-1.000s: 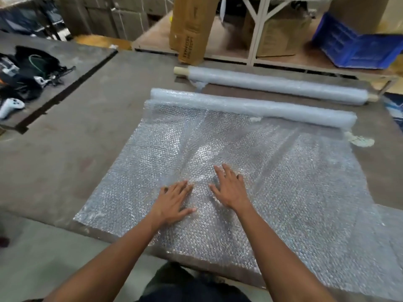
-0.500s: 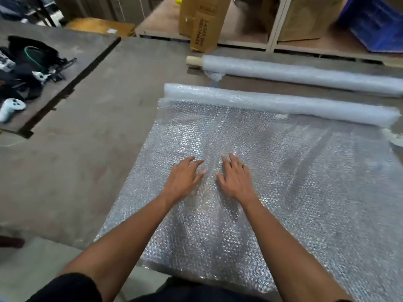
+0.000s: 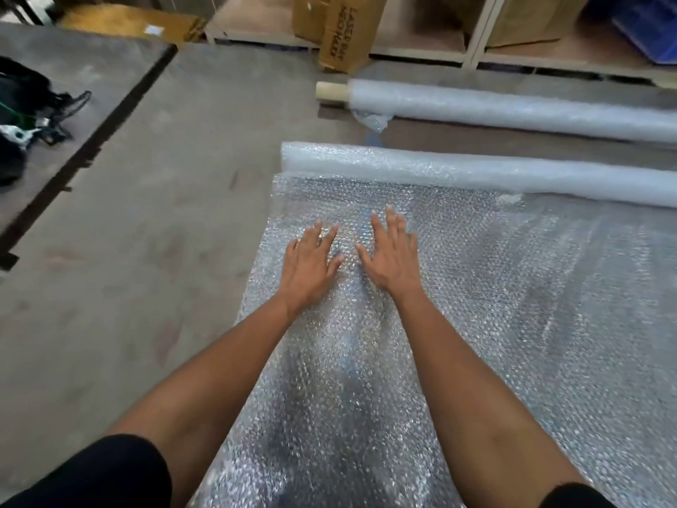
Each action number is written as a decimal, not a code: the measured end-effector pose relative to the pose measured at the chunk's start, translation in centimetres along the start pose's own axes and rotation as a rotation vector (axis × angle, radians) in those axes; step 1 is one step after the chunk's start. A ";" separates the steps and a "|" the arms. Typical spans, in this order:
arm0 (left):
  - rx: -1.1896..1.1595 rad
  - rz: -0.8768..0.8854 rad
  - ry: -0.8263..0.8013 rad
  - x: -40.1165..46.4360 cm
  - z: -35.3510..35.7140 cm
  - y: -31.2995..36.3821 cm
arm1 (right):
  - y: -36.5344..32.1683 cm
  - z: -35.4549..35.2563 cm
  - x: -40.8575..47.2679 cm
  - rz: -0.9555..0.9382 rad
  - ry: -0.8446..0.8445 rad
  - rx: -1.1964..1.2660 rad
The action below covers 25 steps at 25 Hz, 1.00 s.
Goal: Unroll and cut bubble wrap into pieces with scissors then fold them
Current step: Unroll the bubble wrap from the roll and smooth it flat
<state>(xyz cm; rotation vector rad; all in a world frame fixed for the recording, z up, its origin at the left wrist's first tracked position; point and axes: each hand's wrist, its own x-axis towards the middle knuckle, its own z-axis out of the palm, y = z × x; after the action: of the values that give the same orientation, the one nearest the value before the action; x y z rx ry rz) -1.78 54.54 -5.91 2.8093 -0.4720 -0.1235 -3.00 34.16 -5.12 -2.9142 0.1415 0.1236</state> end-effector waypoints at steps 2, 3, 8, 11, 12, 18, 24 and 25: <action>0.010 -0.002 0.028 0.8 -0.8 -2.1 | -0.1 0.9 0.5 0.028 -0.039 0.003; -0.004 0.000 0.065 1.4 -1.6 -2.9 | -0.2 1.4 0.3 0.046 -0.057 0.006; -0.090 -0.012 0.282 10.1 -6.3 -3.8 | -2.0 0.8 2.9 0.057 -0.004 0.040; -0.098 0.041 0.279 17.3 -8.5 -3.4 | -2.2 0.0 6.3 0.045 0.040 0.061; -0.085 0.067 0.227 19.5 -8.9 -3.4 | -1.9 -0.1 7.4 0.048 0.044 0.060; 0.154 0.086 -0.131 26.1 -8.6 -2.8 | -1.5 0.1 11.3 0.072 0.088 0.026; 0.347 0.187 -0.180 29.7 -10.3 -4.4 | -2.3 1.1 12.1 0.144 0.128 0.046; 0.357 0.196 -0.120 29.8 -10.2 -4.7 | -2.5 1.3 12.2 0.151 0.121 0.073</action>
<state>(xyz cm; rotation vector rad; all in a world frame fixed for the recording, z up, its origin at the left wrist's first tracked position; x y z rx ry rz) 29.09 51.59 1.33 3.0889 -0.8729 -0.1830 9.28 35.87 -6.97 -2.8358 0.3783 -0.0325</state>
